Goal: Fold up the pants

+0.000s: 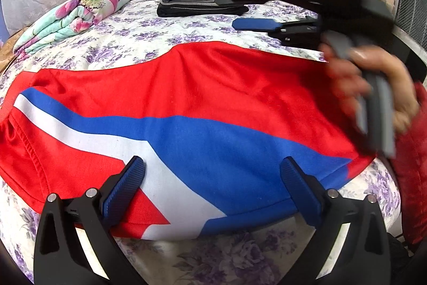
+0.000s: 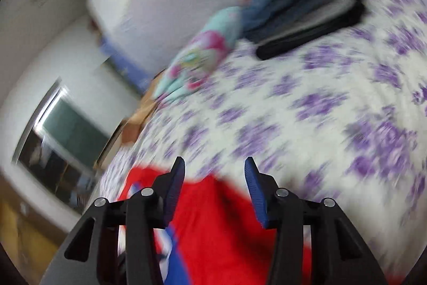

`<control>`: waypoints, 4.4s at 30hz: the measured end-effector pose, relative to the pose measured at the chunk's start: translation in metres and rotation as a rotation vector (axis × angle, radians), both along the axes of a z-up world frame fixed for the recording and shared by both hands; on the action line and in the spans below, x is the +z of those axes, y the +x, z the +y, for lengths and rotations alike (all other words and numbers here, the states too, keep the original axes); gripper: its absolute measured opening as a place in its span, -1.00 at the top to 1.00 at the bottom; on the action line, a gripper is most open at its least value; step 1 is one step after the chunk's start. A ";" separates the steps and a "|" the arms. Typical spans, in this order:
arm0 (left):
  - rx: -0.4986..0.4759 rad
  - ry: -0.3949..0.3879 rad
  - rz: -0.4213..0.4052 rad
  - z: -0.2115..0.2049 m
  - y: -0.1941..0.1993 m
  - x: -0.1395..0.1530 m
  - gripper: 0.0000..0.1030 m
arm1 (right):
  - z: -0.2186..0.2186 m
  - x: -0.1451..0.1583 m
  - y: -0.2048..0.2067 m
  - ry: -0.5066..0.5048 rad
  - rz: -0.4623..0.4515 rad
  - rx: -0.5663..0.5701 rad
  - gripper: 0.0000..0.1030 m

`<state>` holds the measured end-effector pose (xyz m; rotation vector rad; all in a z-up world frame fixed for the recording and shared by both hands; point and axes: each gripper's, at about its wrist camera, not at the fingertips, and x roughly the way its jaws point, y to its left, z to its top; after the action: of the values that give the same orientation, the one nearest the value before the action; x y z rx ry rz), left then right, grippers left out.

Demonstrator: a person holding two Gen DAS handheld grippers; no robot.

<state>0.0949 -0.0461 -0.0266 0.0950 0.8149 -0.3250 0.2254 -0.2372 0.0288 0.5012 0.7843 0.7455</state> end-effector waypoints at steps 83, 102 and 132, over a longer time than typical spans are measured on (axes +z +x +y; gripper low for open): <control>0.331 -0.127 -0.168 0.151 -0.030 -0.005 -0.91 | 0.122 -0.031 -0.161 -1.112 -0.531 0.096 0.05; 0.310 -0.132 -0.120 0.163 -0.049 0.005 -0.91 | 0.042 -0.016 -0.115 -0.866 -0.230 -0.122 -0.75; 0.430 -0.601 0.005 0.218 0.024 0.005 -0.81 | -0.030 0.015 -0.164 -0.536 -0.370 -0.275 -0.93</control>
<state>0.1192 0.1718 -0.0220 -0.6360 0.6923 -0.1505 0.0619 -0.2669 0.0438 -0.0196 0.5216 0.3327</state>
